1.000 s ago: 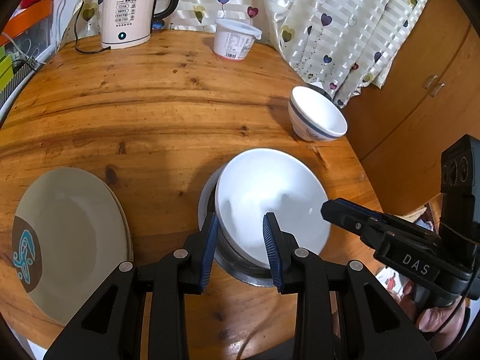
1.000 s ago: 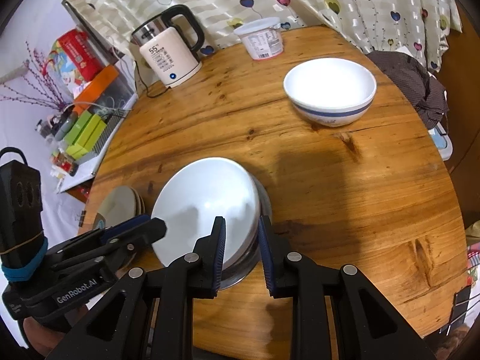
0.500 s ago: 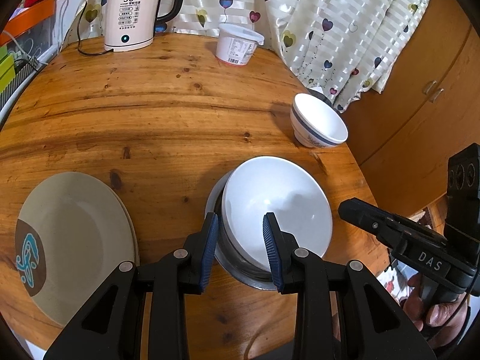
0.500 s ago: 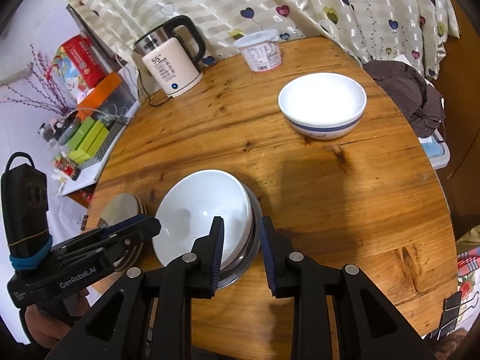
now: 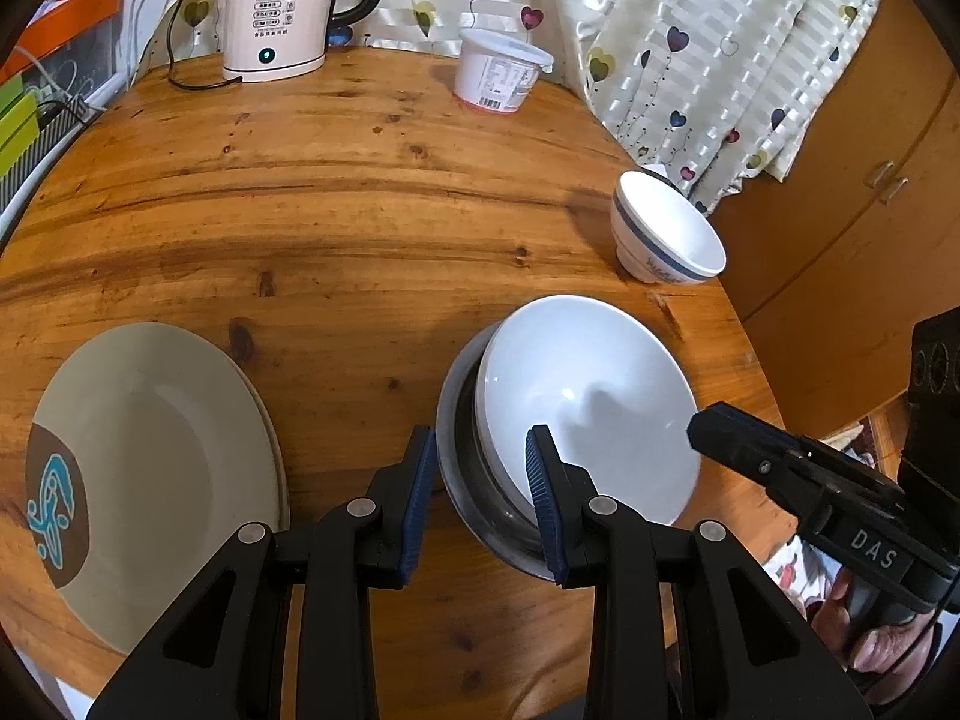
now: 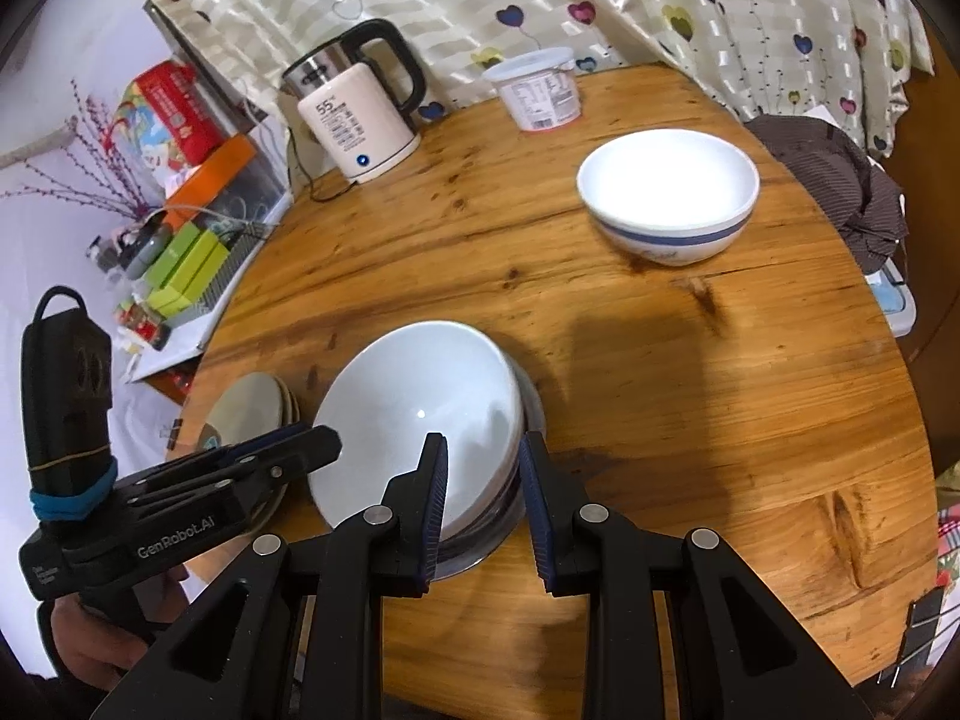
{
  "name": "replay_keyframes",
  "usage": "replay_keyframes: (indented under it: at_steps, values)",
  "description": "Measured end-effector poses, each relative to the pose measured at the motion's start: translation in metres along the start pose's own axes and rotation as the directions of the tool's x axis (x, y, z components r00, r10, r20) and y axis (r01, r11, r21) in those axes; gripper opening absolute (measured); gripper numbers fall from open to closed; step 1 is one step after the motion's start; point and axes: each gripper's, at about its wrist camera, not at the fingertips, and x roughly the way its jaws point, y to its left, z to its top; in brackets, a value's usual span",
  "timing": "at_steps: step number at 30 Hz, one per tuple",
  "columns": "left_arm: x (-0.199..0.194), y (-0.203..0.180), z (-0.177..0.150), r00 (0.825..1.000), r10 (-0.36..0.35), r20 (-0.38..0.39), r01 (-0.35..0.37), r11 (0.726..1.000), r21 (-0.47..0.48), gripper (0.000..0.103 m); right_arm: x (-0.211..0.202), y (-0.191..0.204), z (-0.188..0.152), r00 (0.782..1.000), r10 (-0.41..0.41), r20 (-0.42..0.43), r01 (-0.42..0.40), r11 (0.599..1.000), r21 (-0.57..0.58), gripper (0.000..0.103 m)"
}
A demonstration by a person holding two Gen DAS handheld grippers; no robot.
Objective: Organize plates and bowls
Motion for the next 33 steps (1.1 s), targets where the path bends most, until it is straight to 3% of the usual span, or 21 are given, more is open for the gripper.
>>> replay_keyframes:
  at_steps: [33]
  values:
    - [0.016, 0.000, 0.001, 0.999, -0.018, -0.044, 0.018, 1.000, -0.009, 0.035, 0.014, -0.005, 0.004, 0.999, -0.010, -0.036, 0.010, 1.000, 0.005, 0.023]
